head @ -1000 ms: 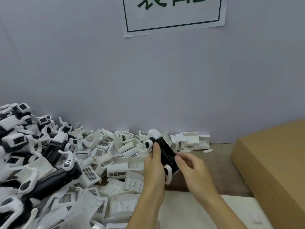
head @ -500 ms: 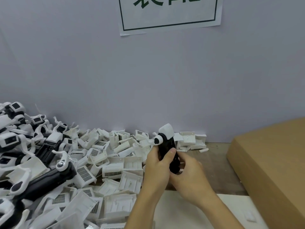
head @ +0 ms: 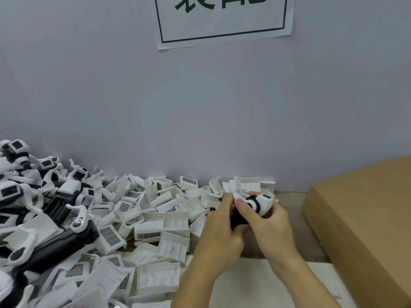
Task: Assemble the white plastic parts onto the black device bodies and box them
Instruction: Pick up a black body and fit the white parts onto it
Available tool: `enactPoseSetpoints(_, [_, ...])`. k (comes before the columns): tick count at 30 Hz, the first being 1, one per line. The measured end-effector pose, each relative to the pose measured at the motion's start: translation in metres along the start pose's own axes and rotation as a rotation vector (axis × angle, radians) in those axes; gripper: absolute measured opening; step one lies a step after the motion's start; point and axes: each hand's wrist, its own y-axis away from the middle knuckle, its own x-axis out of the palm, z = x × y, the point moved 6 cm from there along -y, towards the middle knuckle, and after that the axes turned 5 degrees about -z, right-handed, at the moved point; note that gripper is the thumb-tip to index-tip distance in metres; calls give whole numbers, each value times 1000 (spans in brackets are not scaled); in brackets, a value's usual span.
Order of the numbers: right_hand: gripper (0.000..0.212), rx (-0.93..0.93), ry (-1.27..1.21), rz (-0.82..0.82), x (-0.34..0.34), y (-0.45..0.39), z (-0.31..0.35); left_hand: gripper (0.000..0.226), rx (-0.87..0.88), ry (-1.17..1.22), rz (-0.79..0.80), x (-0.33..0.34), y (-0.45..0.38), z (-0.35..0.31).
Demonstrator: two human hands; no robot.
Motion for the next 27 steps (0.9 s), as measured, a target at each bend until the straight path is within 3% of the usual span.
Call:
enactPoseSetpoints(6, [29, -52, 53, -212, -9, 1, 1, 36, 83, -121, 10, 9, 0, -3])
enactPoseSetpoints(8, [32, -58, 77, -190, -5, 3, 2, 35, 75, -149, -35, 8, 0, -2])
enactPoseSetpoints(10, [50, -37, 70, -71, 6, 5, 1, 33, 43, -142, -167, -1, -1, -1])
enactPoseSetpoints(12, [71, -11, 76, 7, 13, 9, 0, 30, -96, 23, -321, -12, -3, 5])
enactPoseSetpoints(13, [71, -12, 83, 11, 14, 10, 0, 27, -205, 176, -414, -18, -2, 11])
enactPoseSetpoints(15, [55, -16, 75, -26, 9, 8, 0, 20, -447, 651, -556, -25, 0, 29])
enactPoseSetpoints(17, [44, -1, 62, -62, 4, 6, -2, 27, -573, 1115, -566, -26, -2, 35])
enactPoseSetpoints(18, [40, 10, 55, -81, 2, 6, -2, 29, -602, 1225, -548, -26, -3, 36])
enactPoseSetpoints(23, [21, 110, 58, -57, 4, 4, -7, 13, -669, 1222, -485, -18, -2, 29])
enactPoseSetpoints(27, [26, 227, 119, 183, 20, 10, -17, 36, -660, 1302, -417, -19, -2, 28])
